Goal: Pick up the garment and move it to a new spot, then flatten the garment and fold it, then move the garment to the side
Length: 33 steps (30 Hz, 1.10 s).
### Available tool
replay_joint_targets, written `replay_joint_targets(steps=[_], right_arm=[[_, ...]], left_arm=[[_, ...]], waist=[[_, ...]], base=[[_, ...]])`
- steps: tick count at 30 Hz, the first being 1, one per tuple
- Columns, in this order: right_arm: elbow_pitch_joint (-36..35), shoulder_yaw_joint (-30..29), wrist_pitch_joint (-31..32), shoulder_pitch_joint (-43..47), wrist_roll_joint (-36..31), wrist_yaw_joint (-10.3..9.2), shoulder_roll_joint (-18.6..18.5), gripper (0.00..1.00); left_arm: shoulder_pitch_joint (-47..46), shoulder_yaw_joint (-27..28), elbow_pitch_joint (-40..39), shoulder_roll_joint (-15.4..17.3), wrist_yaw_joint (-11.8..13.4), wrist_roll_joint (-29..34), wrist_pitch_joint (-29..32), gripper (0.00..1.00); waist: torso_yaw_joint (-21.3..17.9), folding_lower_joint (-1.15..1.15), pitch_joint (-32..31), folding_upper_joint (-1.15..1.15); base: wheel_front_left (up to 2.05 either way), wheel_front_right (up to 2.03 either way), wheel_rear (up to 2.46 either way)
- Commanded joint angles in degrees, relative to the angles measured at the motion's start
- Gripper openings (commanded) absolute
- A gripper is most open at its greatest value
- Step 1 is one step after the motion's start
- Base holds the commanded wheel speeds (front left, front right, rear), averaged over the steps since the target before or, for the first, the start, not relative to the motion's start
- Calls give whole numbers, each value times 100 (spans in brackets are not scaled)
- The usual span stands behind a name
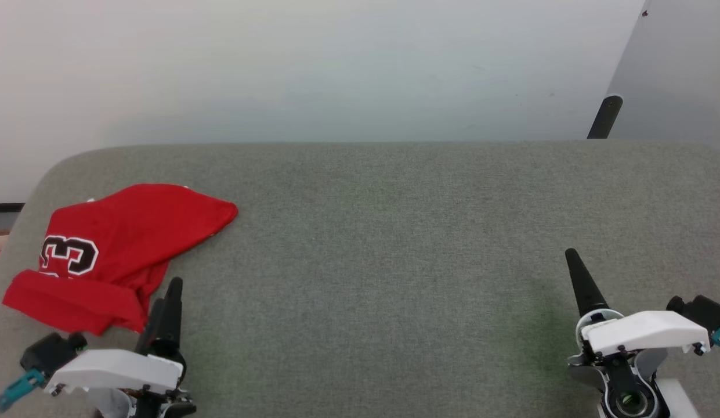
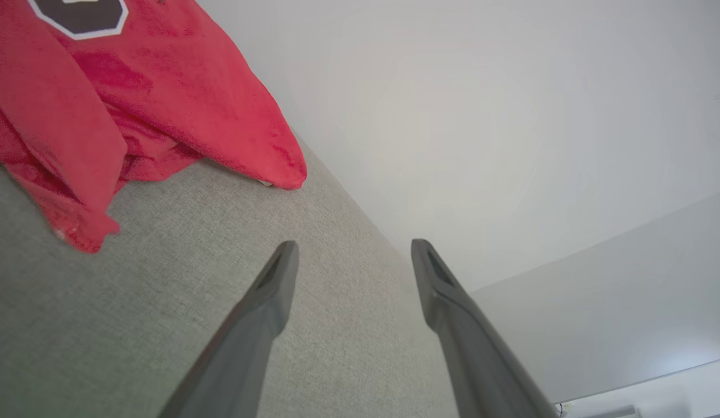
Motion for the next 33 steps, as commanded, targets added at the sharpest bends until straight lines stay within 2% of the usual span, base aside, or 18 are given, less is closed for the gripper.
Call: replay_joint_targets(steps=[1,21,33], right_arm=[[18,51,-74,-259,-371,2,-18,100],[418,-190,-396,-741,-3225,3,71,100],[393,-342,-490,-850,-4349,4,110,100]], left_arm=[[-176,-42,-105,132,24,374,-72,100],[-228,-79,-185,434,-17,2381,-456,100],[-211,36,-208,562,-53,3111,-636,100]], waist=[[-2,0,4,0],[-38,0,19,0],[-84,0,57,0]], base=[[0,0,0],[0,0,0],[0,0,0]])
